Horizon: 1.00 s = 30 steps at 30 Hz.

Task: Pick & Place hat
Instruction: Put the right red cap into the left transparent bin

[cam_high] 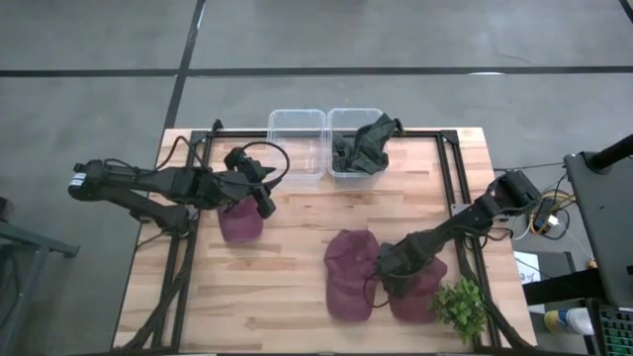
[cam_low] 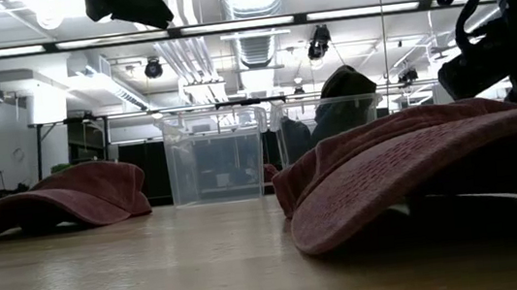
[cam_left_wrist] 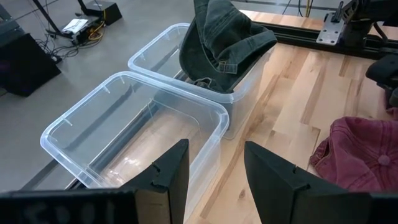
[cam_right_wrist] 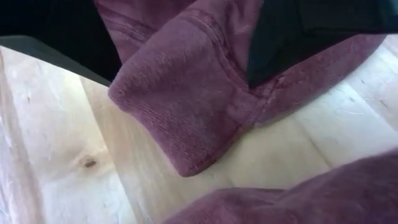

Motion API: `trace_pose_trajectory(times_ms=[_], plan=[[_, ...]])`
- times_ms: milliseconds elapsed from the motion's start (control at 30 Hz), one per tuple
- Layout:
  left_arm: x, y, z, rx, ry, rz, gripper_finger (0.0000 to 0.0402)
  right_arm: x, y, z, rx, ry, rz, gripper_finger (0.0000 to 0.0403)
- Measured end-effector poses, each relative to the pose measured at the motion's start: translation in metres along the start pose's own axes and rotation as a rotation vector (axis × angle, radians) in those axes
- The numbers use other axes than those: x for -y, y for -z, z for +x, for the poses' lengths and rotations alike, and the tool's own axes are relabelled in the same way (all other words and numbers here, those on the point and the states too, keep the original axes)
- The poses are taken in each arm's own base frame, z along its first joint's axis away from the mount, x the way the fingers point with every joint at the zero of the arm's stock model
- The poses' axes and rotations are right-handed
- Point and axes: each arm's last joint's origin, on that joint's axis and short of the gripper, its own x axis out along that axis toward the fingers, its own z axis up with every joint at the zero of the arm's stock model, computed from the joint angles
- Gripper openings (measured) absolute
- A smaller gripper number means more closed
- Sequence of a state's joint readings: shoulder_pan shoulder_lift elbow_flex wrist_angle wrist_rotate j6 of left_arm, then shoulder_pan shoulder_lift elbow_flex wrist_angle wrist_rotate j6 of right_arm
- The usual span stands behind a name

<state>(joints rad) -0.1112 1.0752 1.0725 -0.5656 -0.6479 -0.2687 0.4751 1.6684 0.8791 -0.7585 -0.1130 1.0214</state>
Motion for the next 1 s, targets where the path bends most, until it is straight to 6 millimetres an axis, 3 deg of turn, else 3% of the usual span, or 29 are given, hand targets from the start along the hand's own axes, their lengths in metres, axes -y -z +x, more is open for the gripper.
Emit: trace_pose_trajectory(times_ms=[500,700,800,1000], plan=[[0.0,0.0,0.0,-0.003,-0.001,0.008,0.0147,0.002,0.001,-0.006,0.041,-0.004,0.005,0.012],[0.0,0.0,0.0,-0.003,-0.001,0.009,0.0147,0.007,0.003,-0.029,0.191,-0.018,0.018,0.0047],[0.0,0.0,0.0,-0.003,-0.001,0.008,0.0147,0.01,0.005,-0.044,0.268,-0.046,0.019,0.0019],[0.0,0.0,0.0,0.0,0.0,0.0,0.0147,0.028,0.018,-0.07,0.312,-0.029,0.051,0.0015]])
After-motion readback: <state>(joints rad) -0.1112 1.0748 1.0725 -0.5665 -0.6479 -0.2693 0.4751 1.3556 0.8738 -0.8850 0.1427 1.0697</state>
